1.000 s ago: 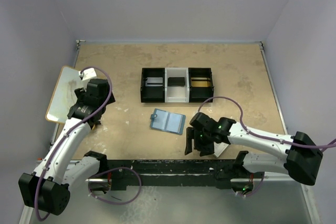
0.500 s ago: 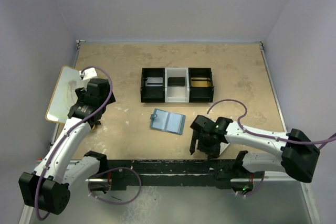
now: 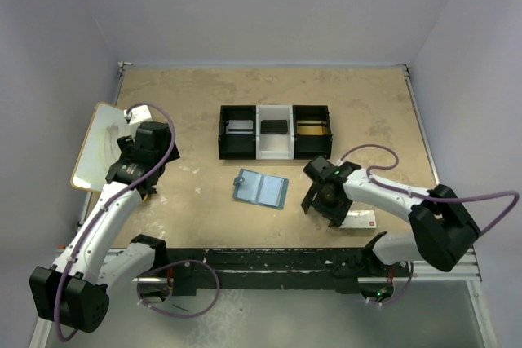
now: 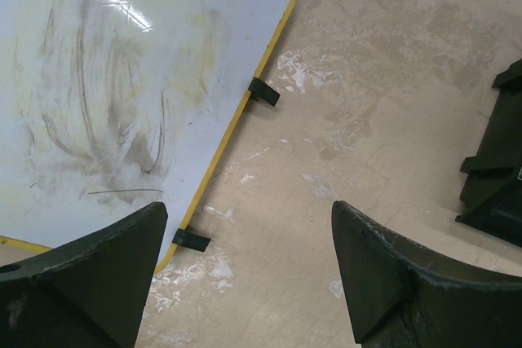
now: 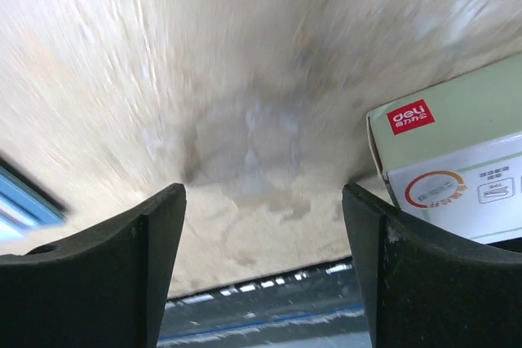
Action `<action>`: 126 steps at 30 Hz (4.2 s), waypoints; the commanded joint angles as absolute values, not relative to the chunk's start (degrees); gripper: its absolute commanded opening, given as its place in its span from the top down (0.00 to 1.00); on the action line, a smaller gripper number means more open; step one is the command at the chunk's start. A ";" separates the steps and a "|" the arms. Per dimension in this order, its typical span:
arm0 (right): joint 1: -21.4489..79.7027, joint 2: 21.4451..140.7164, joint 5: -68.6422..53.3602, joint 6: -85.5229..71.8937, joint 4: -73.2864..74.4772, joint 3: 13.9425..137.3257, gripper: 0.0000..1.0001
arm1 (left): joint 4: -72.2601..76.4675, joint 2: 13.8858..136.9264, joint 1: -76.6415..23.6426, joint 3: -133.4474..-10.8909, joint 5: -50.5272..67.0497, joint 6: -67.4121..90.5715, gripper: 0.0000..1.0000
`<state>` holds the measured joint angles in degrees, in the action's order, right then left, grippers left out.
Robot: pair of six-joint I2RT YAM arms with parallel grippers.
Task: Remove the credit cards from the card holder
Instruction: Move the distractor to the center of the board.
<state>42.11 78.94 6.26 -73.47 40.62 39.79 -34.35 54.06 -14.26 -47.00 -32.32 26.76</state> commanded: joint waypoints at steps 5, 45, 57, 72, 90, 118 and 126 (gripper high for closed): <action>25.20 72.52 10.46 -69.78 36.96 34.87 0.20 | -32.62 54.13 -14.06 -46.84 -32.69 26.01 0.21; 25.92 68.09 18.59 -76.41 48.03 42.79 0.12 | -31.74 53.89 -14.13 -46.58 -29.71 25.61 0.21; 26.71 65.33 -16.10 -45.91 -3.88 35.61 0.22 | -26.86 57.02 -14.15 -43.84 -5.19 32.13 0.25; 31.38 83.22 -16.51 -35.71 -4.91 43.38 0.36 | -10.53 60.34 -28.56 -30.10 3.40 48.15 0.30; 32.87 85.16 -20.45 -52.70 -16.81 37.25 0.46 | -7.93 76.84 -33.01 -36.83 6.18 41.77 0.37; 33.19 85.55 -19.55 -58.27 -18.39 33.01 0.54 | -6.63 79.75 -34.88 -34.91 6.09 42.07 0.68; 33.18 83.95 -17.49 -57.32 -13.12 34.78 0.54 | -7.06 80.68 -34.87 -35.57 5.87 42.42 0.69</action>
